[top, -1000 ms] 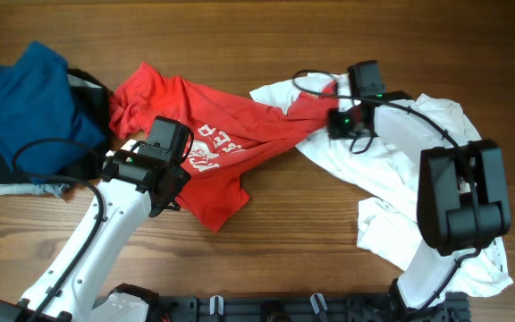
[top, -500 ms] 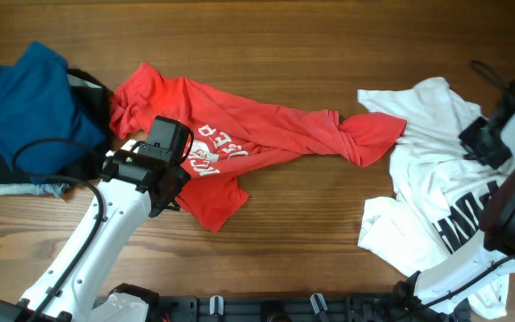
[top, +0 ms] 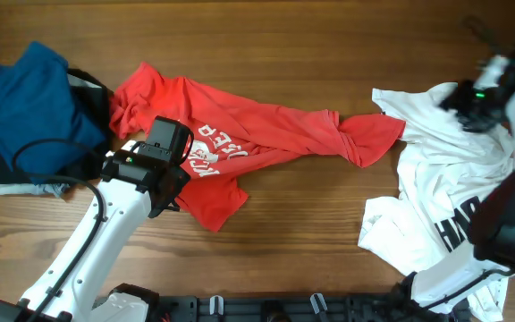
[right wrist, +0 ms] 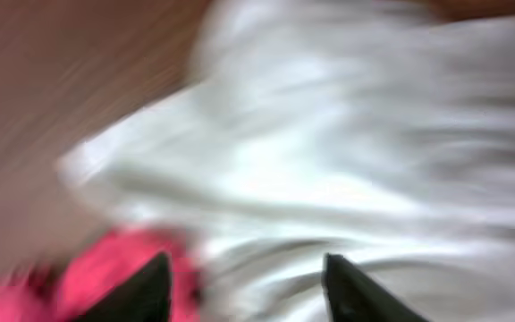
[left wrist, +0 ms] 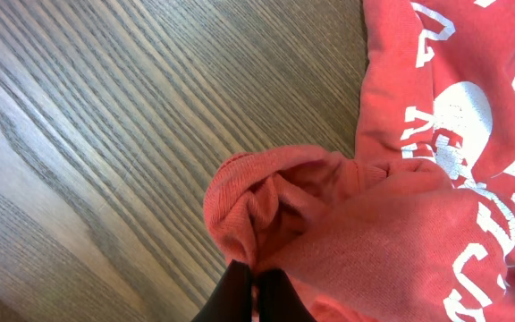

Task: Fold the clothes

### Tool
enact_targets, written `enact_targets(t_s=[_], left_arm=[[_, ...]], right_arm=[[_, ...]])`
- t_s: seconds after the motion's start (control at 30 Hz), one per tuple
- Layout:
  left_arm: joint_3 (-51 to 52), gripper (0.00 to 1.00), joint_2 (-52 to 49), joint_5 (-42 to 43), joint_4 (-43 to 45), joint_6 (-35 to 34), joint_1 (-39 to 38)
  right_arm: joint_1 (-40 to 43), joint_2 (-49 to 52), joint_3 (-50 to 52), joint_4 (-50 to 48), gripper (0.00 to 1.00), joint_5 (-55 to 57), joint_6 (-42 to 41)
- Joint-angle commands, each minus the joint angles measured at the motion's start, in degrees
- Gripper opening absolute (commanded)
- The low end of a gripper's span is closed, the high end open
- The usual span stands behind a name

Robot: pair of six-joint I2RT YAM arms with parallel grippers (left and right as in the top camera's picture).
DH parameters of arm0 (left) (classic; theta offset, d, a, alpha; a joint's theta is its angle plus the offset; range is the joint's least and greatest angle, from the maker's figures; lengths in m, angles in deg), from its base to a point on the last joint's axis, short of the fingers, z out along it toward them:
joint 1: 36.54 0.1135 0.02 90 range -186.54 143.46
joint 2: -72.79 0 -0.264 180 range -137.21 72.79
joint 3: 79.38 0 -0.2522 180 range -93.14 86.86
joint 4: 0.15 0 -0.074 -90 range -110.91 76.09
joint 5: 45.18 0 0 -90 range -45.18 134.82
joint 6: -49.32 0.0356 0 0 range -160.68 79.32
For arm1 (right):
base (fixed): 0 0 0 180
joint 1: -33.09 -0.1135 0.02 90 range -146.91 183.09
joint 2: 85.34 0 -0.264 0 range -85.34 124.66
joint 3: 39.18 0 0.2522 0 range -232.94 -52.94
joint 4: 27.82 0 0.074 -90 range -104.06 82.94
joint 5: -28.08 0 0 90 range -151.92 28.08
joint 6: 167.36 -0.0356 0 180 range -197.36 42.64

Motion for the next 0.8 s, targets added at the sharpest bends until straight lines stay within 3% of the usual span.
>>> enact_targets(t_s=[0.0,0.13,0.17,0.27,0.53,0.6,0.63,0.7,0.73,0.77], left_arm=[[0.2,0.04,0.5,-1.6,0.0,0.5,0.5],[0.2,0.04,0.5,-1.6,0.0,0.5,0.5],[0.2,0.04,0.5,-1.6,0.0,0.5,0.5],[0.2,0.04,0.5,-1.6,0.0,0.5,0.5],[0.2,0.04,0.5,-1.6,0.2,0.5,0.5],[0.2,0.04,0.5,-1.6,0.2,0.5,0.5],[0.2,0.04,0.5,-1.6,0.2,0.5,0.5],[0.2,0.04,0.5,-1.6,0.2,0.5,0.5],[0.2,0.04,0.5,-1.6,0.2,0.5,0.5],[0.2,0.04,0.5,-1.6,0.2,0.5,0.5]], right_arm=[[-9.7,-0.6,4.1,0.6,0.59,-9.7,11.3],[-20.6,0.7,5.9,-1.9,0.6,-4.0,11.3],[-22.8,1.1,5.9,-2.7,0.65,-3.3,10.7],[-27.2,2.6,5.9,-4.3,0.69,-3.0,8.4],[-31.1,7.9,5.9,-5.8,0.69,-4.2,8.1],[-31.2,8.8,5.9,-6.4,0.62,-3.2,6.2],[-31.2,8.8,5.9,-6.6,0.53,-1.6,3.7],[-31.2,8.4,5.8,-7.1,0.11,0.6,1.0],[-31.2,7.9,5.7,-7.0,0.04,2.1,-1.2],[-31.1,6.4,5.3,-5.8,0.04,5.0,-4.2]])
